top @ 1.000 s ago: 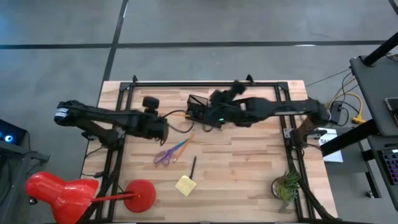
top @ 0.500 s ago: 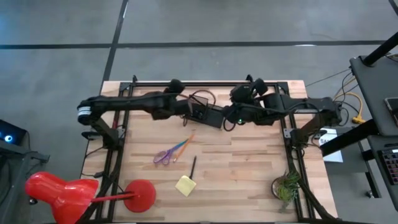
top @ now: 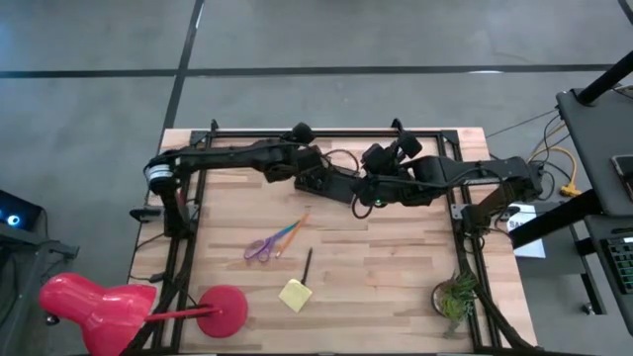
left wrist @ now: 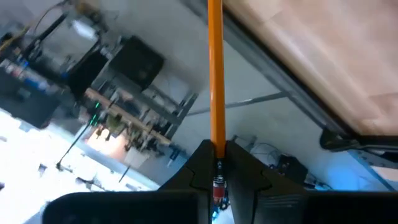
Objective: Pick and place office supplies into organizer
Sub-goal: Put the right orange pencil into the black desk organizer, then put the orange pencil into the black desk organizer
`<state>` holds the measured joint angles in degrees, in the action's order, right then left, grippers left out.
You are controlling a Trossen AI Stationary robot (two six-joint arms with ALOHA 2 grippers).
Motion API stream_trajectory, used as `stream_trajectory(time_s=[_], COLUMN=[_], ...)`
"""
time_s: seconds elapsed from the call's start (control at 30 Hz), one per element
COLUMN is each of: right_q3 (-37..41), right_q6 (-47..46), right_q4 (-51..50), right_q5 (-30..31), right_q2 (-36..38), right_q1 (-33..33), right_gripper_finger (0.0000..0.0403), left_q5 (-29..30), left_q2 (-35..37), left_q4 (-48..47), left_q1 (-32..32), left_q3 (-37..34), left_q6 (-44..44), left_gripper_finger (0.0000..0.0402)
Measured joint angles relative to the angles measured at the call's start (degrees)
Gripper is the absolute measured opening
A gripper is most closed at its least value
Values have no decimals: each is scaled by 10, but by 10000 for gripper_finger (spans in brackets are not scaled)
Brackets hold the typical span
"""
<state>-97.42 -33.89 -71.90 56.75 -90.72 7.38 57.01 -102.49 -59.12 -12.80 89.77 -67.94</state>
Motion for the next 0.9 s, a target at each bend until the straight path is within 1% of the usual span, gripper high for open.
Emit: stream_trajectory(time_s=[0.07,0.2,0.4,0.53,0.63,0.67,0.73,0.77,0.8,0.83,0.87,0.9], right_q3=[4,8,11,16,22,26,39,49,59,68,77,85], right_q6=[0,0,0,0,7,20,67,99,132,164,193,214], right_q4=[0,0,1,2,3,6,25,36,46,54,62,71], right_q5=[0,-2,-2,-2,-6,-20,-72,-106,-139,-173,-212,-265], right_q2=[0,0,0,0,-1,-2,-1,-1,-2,-2,-4,-7], right_q1=[0,0,0,0,0,0,-1,-1,-1,-1,-1,-4], right_gripper_finger=[27,27,27,27,27,27,27,27,29,30,33,35], left_q5=[-23,-31,-51,-51,-49,-47,-47,-58,-88,-133,-203,-290], left_q2=[-6,-15,-11,-5,-5,-2,6,14,23,34,46,59], left_q4=[-5,-5,2,2,1,-3,-14,-30,-61,-89,-106,-107], left_q1=[0,6,23,29,33,35,41,45,48,52,54,54], left_q3=[-8,-13,-13,-13,-13,-13,-12,-12,-11,-12,-12,-19], left_q6=[0,-2,1,41,86,121,230,292,363,437,514,588], left_gripper_finger=[7,7,39,53,56,57,58,58,58,58,58,58])
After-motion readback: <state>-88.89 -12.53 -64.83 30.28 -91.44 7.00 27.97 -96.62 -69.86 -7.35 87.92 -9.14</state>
